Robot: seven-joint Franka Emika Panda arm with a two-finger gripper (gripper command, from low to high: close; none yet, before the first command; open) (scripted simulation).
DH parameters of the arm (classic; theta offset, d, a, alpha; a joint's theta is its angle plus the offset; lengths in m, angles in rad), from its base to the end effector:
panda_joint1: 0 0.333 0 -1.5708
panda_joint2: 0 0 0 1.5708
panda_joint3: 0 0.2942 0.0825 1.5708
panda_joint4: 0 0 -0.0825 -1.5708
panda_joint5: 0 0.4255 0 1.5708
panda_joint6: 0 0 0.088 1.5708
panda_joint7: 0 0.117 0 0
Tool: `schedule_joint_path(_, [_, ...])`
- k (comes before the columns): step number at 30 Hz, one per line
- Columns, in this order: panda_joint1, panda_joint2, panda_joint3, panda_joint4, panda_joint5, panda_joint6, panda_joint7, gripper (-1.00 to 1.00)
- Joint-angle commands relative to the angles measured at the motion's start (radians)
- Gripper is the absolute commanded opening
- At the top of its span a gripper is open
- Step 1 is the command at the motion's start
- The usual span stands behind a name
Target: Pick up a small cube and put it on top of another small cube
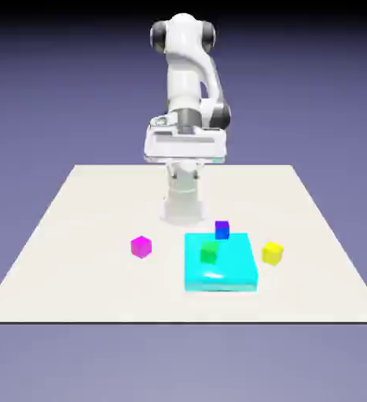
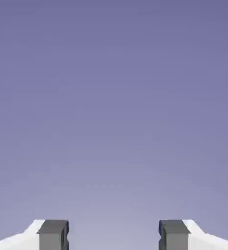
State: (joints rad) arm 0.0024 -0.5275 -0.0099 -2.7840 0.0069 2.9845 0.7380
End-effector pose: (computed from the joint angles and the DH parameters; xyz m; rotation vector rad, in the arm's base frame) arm 0.4483 -0.0035 0.3944 -2.5236 0.9969 -0.9610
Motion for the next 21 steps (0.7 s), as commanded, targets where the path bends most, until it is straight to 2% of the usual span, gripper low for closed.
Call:
schedule_joint_path(1, [-0.008, 0.035, -0.008, 0.022, 0.006, -0.044, -0.002, 0.0])
schedule_joint_path(21, [-0.167, 0.74, -0.172, 0.452, 0.121, -0.913, -0.052, 0.0])
